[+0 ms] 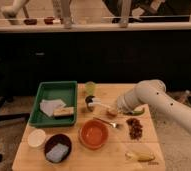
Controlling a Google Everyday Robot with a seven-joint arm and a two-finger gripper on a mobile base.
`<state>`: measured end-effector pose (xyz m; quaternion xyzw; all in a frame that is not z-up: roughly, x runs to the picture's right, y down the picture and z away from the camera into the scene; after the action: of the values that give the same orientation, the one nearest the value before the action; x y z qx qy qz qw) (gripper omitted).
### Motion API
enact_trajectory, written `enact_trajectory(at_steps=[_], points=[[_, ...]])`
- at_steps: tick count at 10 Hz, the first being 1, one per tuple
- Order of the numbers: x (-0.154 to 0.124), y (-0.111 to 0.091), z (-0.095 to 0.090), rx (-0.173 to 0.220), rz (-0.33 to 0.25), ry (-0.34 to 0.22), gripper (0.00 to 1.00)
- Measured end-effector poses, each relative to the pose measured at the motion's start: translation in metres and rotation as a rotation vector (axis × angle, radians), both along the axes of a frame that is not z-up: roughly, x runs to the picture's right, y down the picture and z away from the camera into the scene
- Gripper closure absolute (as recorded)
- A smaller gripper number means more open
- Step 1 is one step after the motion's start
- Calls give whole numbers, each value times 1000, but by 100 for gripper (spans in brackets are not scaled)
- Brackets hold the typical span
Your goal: Place brush in red bowl
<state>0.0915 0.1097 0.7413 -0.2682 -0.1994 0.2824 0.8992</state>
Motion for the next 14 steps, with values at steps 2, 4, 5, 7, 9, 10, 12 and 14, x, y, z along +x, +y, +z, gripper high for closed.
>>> enact_trajectory(at_steps=[2,4,5,7,9,10,12,14], points=[[-9,13,-5,-7,7,-12,100],[-16,25,-8,-16,23,-19,100],[-20,34,-9,-23,38,-20,100],[-25,45,-9,-26,65,-5,100],[-27,52,-9,-33,77,1,100],[-28,52,-9,-34,75,-1,100],[-28,52,-9,-34,75,-1,100],[-28,52,-9,-33,76,-1,100]])
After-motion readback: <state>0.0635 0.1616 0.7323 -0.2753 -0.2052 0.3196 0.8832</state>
